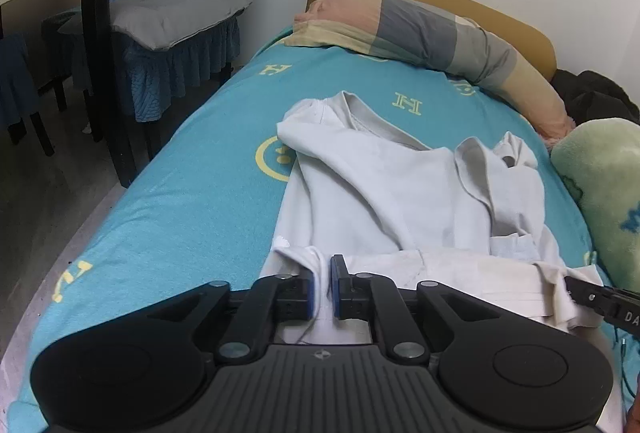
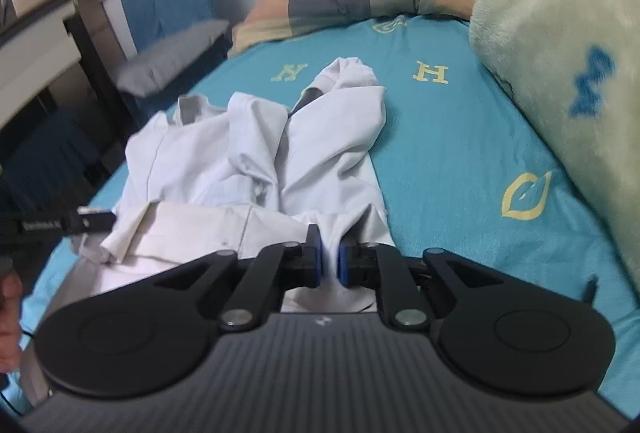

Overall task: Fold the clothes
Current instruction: 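Lay the folded hem on the shirt and open both grippers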

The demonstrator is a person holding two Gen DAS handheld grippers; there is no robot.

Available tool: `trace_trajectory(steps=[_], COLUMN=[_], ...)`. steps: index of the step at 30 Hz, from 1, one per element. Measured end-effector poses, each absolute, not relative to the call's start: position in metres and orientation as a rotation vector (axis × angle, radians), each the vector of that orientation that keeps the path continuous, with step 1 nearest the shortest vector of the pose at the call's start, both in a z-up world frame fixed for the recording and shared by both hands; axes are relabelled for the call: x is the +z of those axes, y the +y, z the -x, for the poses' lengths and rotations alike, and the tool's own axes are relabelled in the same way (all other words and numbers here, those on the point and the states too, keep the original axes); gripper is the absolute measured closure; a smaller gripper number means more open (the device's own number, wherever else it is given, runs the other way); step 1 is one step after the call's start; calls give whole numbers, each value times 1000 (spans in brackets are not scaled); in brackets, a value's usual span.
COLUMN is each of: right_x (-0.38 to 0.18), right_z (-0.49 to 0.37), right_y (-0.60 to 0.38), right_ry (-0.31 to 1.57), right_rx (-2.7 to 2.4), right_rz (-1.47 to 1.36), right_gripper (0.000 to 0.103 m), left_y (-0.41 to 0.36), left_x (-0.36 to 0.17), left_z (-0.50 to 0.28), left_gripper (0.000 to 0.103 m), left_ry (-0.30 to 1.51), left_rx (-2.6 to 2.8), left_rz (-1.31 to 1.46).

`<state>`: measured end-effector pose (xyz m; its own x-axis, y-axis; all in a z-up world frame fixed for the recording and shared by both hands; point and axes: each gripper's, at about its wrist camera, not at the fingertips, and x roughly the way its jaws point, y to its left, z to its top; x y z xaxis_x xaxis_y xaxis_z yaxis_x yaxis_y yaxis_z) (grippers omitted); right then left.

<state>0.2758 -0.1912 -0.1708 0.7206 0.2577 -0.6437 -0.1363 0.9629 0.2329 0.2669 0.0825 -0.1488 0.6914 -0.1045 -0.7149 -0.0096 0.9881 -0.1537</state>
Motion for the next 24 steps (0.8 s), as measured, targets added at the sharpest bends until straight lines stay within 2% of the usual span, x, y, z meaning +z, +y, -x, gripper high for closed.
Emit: trace_trajectory(steps=[1, 2, 3, 5, 12, 18, 24], right_x=[-165, -158, -152, -131, -59, -8, 7], right_z=[-273, -270, -267, -250, -190, -137, -85], right_y=[-190, -189, -188, -186, -179, -177, -185], right_ry=[739, 743, 745, 717, 620, 541, 483], right_rx=[223, 228, 232, 233, 235, 229, 227], right_rz=[-171, -169, -166, -157, -126, -100, -119], right_gripper=[80, 60, 39, 23, 22, 22, 22], left_y=[83, 83, 83, 81, 66, 53, 44], left_x=[-142, -133, -122, -98, -25, 16, 29], left_z=[-264, -259, -252, -236, -167, -104, -43], left_gripper=[57, 36, 23, 19, 7, 4, 3], left_ry=[814, 811, 797, 758, 649, 594, 564], left_rx=[-54, -47, -38, -46, -72, -92, -123], left_rz=[151, 147, 139, 110, 41, 29, 70])
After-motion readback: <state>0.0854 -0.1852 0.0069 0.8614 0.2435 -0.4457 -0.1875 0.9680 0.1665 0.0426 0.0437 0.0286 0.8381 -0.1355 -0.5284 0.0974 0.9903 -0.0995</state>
